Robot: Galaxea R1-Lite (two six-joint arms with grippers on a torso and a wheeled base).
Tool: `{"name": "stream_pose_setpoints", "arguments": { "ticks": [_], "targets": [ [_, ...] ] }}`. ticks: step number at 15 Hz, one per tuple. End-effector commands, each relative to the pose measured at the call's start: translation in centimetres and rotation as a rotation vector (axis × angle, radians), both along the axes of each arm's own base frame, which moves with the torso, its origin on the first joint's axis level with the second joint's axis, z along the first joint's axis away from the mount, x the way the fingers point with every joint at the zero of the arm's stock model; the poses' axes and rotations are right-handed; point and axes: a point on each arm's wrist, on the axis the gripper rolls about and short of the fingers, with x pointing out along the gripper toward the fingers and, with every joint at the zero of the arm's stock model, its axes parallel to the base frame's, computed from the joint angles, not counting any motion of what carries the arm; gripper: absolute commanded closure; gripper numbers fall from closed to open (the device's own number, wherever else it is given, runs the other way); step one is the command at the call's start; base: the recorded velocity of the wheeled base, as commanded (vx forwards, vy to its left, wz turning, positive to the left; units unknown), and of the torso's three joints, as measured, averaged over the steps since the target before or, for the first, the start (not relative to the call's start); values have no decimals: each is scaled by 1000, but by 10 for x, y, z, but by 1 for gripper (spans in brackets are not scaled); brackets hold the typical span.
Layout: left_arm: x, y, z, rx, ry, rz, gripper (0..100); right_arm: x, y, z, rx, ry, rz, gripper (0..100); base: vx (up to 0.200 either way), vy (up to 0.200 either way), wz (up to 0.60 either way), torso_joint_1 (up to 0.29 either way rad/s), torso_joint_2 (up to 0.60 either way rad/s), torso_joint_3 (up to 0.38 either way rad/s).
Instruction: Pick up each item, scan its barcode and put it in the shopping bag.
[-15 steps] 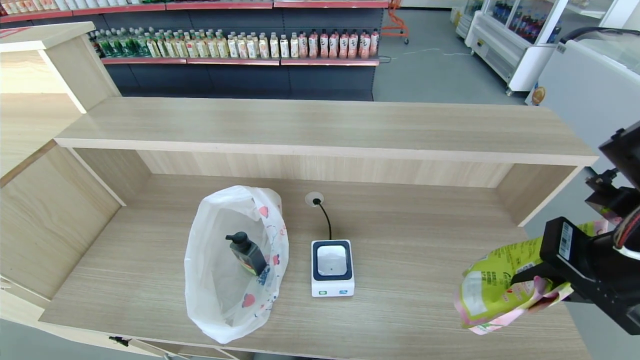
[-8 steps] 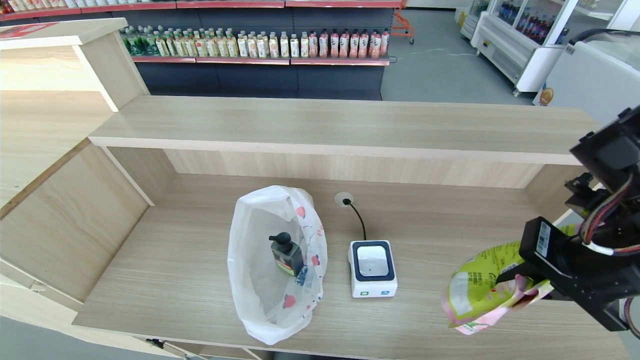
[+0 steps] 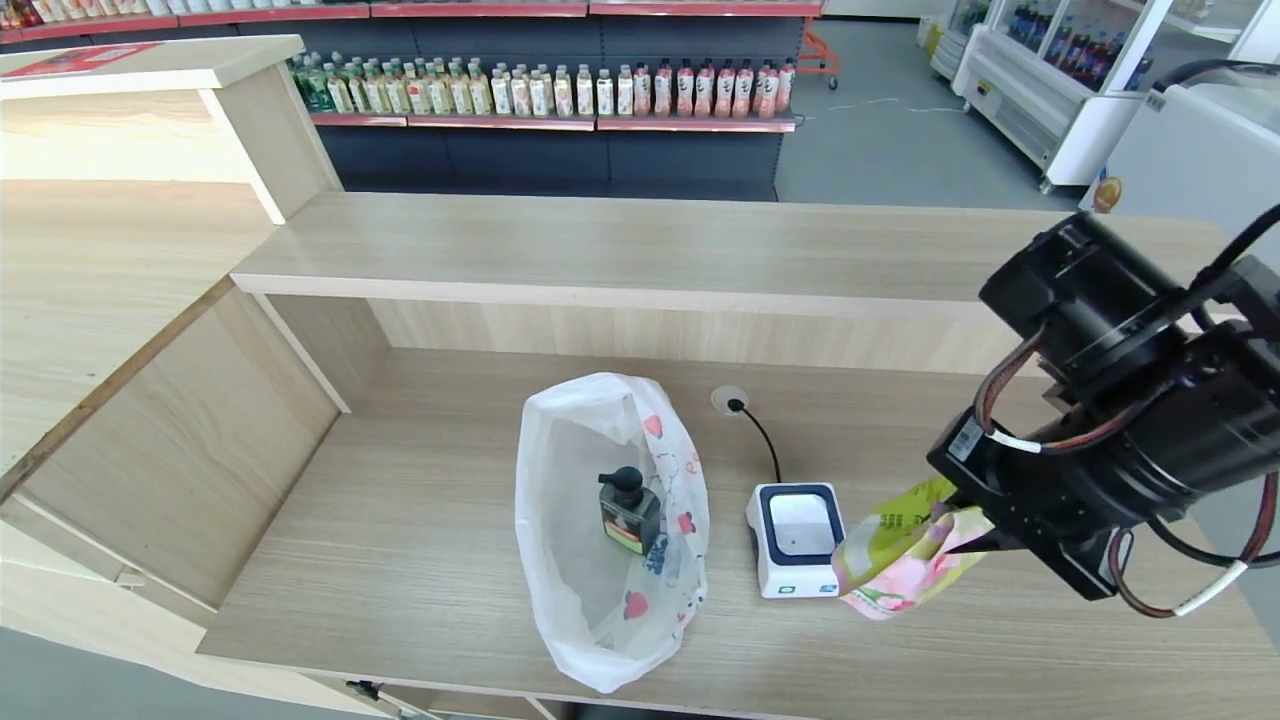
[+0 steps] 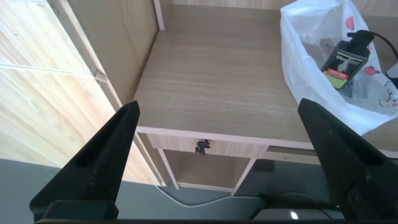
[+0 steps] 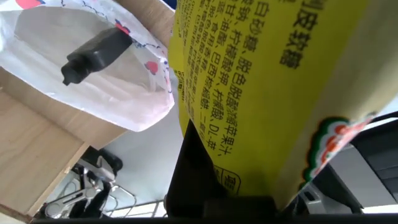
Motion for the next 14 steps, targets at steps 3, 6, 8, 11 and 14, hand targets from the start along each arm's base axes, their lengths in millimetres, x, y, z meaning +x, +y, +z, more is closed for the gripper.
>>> {"name": "stream_pose_setpoints", "arguments": {
  "ticks": [3, 6, 8, 11, 14],
  "targets": [
    [0, 0, 0, -1, 0, 1, 0, 33, 17, -25, -21, 81, -58, 100, 0, 0, 0, 0, 0, 0],
    [0, 0, 0, -1, 0, 1, 0, 57, 32, -45, -23, 135, -109, 100, 0, 0, 0, 0, 0, 0],
    [0, 0, 0, -1, 0, 1, 0, 64, 36, -54, -32, 154, -118, 100, 0, 0, 0, 0, 0, 0],
    [0, 0, 0, -1, 0, 1, 0, 69, 40, -63, -35, 176, -132, 100, 0, 0, 0, 0, 0, 0],
    [0, 0, 0, -1, 0, 1, 0, 78, 44, -61, -19, 155, -133, 100, 0, 0, 0, 0, 0, 0]
  ]
}}
